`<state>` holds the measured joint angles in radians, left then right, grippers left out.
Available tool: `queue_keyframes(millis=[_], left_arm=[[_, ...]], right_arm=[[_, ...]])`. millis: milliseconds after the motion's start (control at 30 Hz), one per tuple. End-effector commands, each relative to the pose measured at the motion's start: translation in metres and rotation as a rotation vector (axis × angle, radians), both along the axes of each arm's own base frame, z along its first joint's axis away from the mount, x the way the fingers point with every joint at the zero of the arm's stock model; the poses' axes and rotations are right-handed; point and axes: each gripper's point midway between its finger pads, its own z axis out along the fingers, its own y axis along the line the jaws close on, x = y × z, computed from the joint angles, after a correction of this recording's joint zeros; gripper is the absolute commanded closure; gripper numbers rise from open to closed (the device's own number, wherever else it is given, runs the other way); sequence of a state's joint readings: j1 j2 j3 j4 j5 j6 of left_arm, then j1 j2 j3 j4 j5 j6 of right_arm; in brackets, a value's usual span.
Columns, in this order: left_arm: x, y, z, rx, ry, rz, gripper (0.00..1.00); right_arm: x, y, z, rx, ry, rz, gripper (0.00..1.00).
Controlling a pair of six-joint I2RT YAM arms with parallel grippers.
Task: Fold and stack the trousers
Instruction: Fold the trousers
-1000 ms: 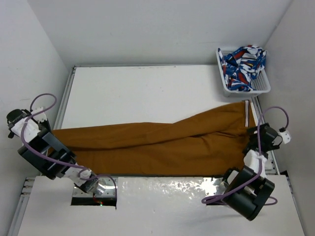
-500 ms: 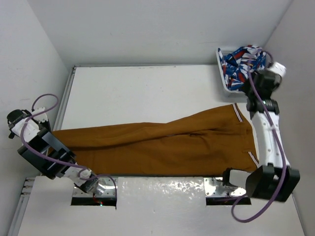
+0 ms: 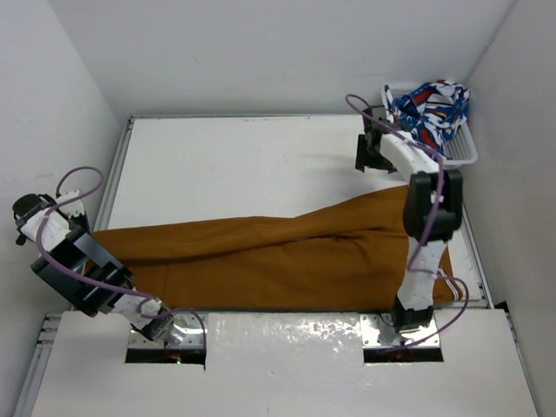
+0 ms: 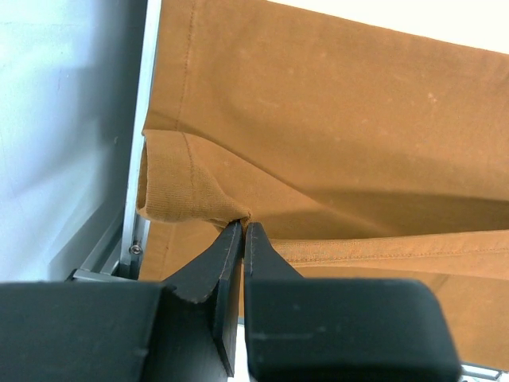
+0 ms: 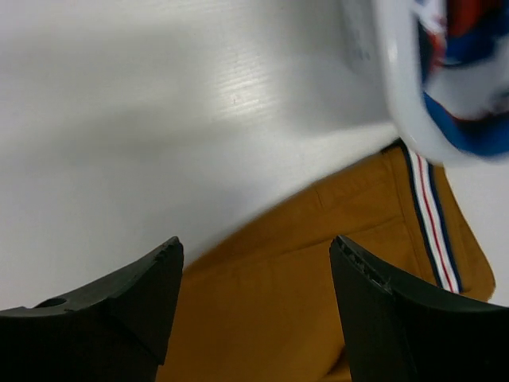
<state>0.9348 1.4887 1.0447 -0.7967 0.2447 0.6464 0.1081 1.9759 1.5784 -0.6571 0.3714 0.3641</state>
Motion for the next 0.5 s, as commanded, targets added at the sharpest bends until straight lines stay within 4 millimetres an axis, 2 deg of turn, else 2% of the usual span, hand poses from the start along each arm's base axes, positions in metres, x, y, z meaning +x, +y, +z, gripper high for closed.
queue_keyframes(millis=[0,100,300,467], left_arm=[[0.001,0.005,0.0,0.035,-0.005,0.0,1.0],[0.001,0.004,0.0,0.031,-0.003,0.004,1.0],[0.003,0.006,-0.001,0.028,-0.005,0.008,1.0],[0.005,0.011,0.004,0.045,-0.012,0.01,1.0]], right_arm=[[-0.013,-0.013,-0.013,-0.058,0.161,-0.078,0.29],[-0.015,-0.022,-0.03,-0.098,0.208,-0.103,0.29],[-0.045,-0.037,-0.07,-0.063,0.303,-0.169,0.28],[-0.069,-0.036,-0.098,-0.06,0.383,-0.167,0.29]])
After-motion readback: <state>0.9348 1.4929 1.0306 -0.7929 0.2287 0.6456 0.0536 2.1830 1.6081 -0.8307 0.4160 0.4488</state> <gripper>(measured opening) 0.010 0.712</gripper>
